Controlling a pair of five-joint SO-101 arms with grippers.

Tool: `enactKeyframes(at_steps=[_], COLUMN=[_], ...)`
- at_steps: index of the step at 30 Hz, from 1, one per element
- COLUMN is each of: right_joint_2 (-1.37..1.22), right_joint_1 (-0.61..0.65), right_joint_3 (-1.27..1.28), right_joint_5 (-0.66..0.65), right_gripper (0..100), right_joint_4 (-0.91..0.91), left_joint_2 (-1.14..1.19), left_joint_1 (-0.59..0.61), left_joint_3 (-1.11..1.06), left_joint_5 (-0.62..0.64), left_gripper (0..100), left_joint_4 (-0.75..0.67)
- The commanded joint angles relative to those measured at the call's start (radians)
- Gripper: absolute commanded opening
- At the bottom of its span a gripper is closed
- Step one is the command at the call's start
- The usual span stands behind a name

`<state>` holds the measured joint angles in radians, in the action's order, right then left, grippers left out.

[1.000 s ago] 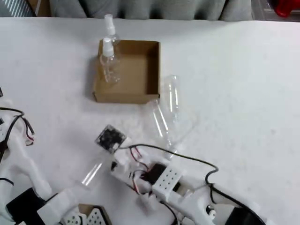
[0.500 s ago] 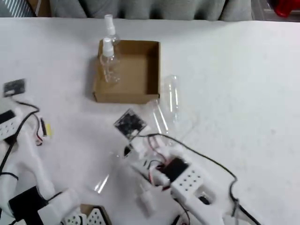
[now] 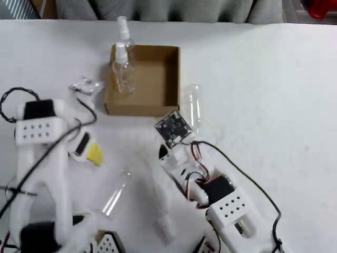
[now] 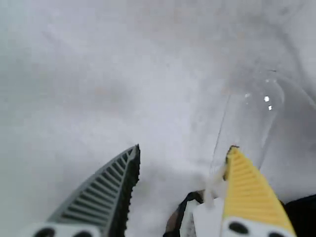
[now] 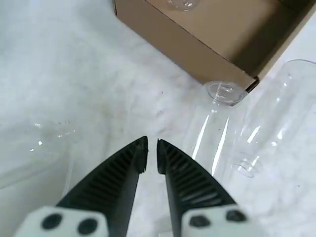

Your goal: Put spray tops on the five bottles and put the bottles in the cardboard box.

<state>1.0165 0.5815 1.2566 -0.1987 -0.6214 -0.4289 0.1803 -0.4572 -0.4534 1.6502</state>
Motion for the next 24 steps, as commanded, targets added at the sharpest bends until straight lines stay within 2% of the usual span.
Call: enactKeyframes(at_steps=[1, 4, 9, 13, 20, 24], right_joint_2=[0.019, 0.019, 0.019, 0.019, 0.019, 0.019], right_joint_1=[-0.012, -0.008, -0.008, -0.008, -0.007, -0.007], right_joint_3=[-0.012, -0.011, -0.011, -0.009, -0.009, -0.009], right_joint_5=[-0.012, -0.014, -0.014, -0.014, -0.014, -0.014], right_gripper=[1.6, 1.6, 1.7, 1.8, 1.8, 1.8], right_joint_4=[0.004, 0.004, 0.004, 0.004, 0.004, 0.004], left_joint_2=[-0.151, -0.183, -0.185, -0.180, -0.179, -0.177], left_joint_1=[-0.120, -0.211, -0.271, -0.288, -0.289, -0.318], left_joint_3=[-0.064, -0.137, -0.230, -0.313, -0.466, -0.525], left_joint_5=[-0.014, -0.017, -0.023, -0.015, -0.017, -0.014], left_gripper=[27, 27, 28, 35, 36, 36], left_joint_4=[0.006, -0.043, -0.150, -0.181, -0.382, -0.443])
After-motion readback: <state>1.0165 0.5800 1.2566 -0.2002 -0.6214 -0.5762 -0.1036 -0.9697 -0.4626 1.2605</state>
